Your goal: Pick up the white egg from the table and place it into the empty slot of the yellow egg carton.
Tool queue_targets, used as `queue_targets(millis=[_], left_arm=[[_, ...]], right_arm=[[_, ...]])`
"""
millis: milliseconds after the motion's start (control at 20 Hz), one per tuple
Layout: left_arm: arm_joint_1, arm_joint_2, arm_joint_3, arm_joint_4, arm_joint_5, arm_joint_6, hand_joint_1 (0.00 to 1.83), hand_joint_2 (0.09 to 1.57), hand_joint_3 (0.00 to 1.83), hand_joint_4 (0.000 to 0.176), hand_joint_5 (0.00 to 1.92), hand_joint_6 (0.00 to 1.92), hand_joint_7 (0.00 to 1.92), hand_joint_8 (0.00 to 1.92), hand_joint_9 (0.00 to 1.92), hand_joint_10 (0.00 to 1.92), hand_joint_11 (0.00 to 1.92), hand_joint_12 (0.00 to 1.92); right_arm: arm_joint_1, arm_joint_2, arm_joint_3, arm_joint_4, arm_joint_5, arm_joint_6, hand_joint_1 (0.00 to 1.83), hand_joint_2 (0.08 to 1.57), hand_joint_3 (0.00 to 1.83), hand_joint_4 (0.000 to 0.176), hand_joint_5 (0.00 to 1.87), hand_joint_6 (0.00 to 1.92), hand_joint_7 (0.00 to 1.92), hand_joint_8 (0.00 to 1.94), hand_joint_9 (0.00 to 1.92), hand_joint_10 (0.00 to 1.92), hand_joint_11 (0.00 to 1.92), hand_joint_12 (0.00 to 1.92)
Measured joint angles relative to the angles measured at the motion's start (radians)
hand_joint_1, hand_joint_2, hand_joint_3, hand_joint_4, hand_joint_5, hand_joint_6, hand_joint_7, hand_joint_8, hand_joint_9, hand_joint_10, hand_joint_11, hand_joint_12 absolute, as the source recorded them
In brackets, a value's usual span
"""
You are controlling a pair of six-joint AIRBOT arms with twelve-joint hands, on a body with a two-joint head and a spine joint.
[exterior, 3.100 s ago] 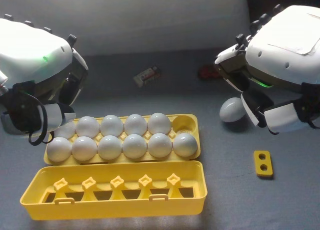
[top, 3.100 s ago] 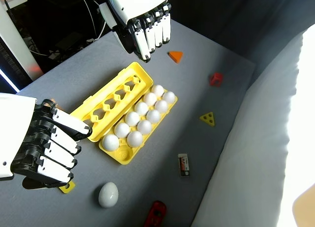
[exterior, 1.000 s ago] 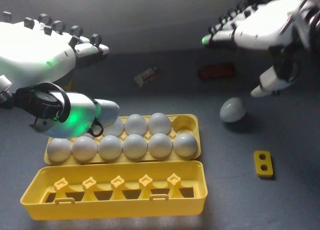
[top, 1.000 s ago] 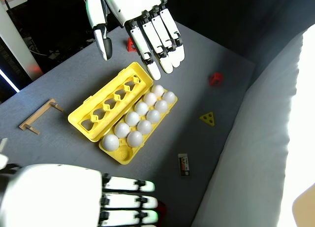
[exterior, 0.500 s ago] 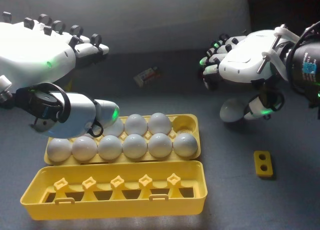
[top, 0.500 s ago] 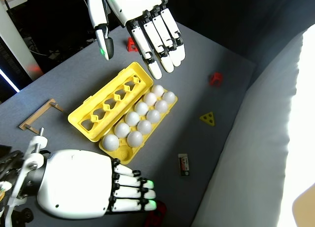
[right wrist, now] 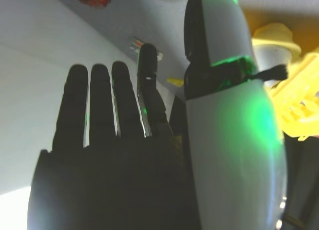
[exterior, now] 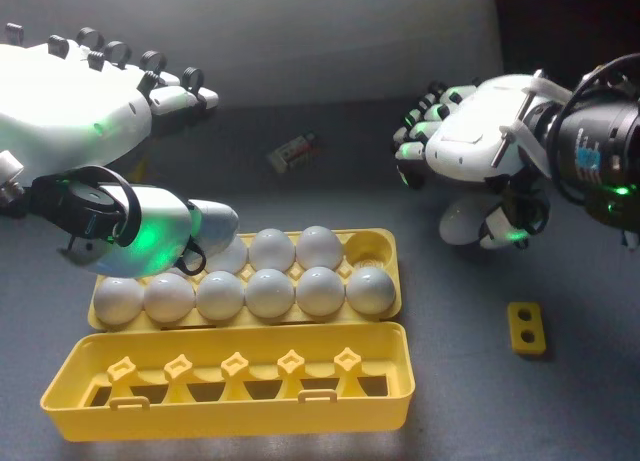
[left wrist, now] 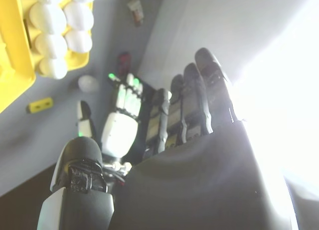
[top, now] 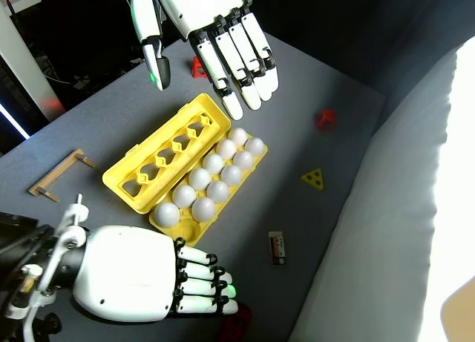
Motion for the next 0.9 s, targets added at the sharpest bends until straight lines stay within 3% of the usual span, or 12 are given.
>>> queue_targets(millis=[900], left_arm=[[0.002, 0.000, -0.005, -0.007, 0.001, 0.000, 0.03, 1.30, 0.00, 0.034, 0.08, 0.00, 0.08, 0.00, 0.09, 0.00, 0.00, 0.50]], right_arm=[[-0.041, -0.085, 0.098, -0.026, -0.014, 0.010, 1.14, 0.97, 0.00, 0.000, 0.15, 0.88, 0.09, 0.01, 0.04, 0.01, 0.00, 0.00]])
